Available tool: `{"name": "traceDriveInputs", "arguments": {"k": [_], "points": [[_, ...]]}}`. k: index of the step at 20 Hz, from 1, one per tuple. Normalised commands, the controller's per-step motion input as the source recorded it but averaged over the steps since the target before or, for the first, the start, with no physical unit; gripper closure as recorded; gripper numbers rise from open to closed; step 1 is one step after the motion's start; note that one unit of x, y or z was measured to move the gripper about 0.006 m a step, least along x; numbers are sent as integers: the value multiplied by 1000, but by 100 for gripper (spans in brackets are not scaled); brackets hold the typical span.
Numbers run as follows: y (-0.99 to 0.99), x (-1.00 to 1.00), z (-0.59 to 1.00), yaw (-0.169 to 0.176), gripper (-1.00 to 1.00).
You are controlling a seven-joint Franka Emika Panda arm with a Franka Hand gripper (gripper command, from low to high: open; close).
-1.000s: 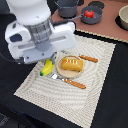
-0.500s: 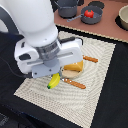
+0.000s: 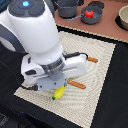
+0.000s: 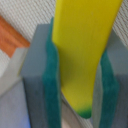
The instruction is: Interact with the objects in diverse but meaningful ways.
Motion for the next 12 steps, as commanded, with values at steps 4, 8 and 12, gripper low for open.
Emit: {"name": "traceDriveInputs", "arguments": {"k": [4, 8, 12], "points": [[0, 226, 241, 0, -100], [-4, 141, 624, -12, -100], [0, 44, 977, -29, -100]]}}
